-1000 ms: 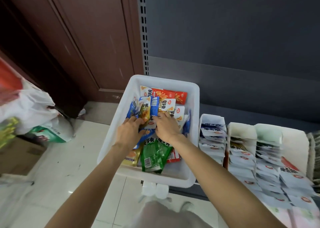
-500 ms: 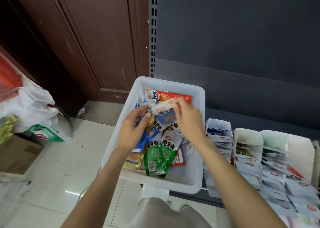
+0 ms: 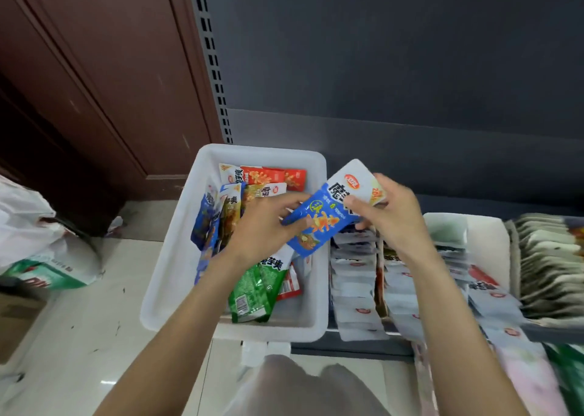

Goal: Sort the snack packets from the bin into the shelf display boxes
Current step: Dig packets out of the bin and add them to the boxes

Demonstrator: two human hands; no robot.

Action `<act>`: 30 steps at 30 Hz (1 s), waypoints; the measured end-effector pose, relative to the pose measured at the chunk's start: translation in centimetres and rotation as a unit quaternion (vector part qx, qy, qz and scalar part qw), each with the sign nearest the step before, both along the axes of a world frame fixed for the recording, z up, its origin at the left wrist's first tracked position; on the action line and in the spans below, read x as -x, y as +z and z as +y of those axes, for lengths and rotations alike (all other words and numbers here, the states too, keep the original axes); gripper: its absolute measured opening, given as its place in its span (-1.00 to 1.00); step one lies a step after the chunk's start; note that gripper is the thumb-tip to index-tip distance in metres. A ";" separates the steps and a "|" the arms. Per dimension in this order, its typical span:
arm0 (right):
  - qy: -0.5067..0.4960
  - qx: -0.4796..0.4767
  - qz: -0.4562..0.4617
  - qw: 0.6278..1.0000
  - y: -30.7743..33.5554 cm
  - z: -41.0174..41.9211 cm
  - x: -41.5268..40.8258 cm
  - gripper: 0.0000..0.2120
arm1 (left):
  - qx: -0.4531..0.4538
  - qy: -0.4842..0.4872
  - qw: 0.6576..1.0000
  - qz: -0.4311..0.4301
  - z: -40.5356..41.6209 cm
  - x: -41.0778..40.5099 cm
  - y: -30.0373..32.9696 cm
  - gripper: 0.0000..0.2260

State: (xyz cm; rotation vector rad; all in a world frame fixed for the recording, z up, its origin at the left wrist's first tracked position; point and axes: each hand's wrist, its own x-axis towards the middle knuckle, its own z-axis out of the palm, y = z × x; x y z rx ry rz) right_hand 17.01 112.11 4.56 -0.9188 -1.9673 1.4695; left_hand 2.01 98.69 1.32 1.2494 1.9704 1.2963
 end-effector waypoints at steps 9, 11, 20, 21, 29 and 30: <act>-0.237 -0.023 0.156 0.959 0.2 4.5 -7.9 -0.87 | 0.101 -0.094 0.958 0.251 5.4 -3.4 -2.3 -0.51; -0.227 -0.023 0.170 0.959 0.0 4.9 -8.1 -0.85 | 0.137 -0.158 0.927 0.311 5.2 -4.3 -3.3 -0.42; 0.052 -0.337 -0.121 0.932 -3.3 5.2 -2.7 -0.91 | 0.068 -0.130 0.935 0.322 4.1 -5.2 -3.9 -0.68; 0.079 -0.365 -0.152 0.915 -3.6 4.9 -2.2 -0.89 | 0.061 -0.127 0.937 0.319 4.0 -5.2 -3.9 -0.69; 0.113 -0.429 -0.326 0.835 -5.2 4.3 -0.6 -0.74 | 0.031 -0.099 0.948 0.300 3.4 -4.9 -4.4 -0.71; 0.114 -0.420 -0.341 0.834 -5.2 4.4 -0.6 -0.74 | 0.032 -0.098 0.948 0.301 3.4 -4.7 -4.5 -0.69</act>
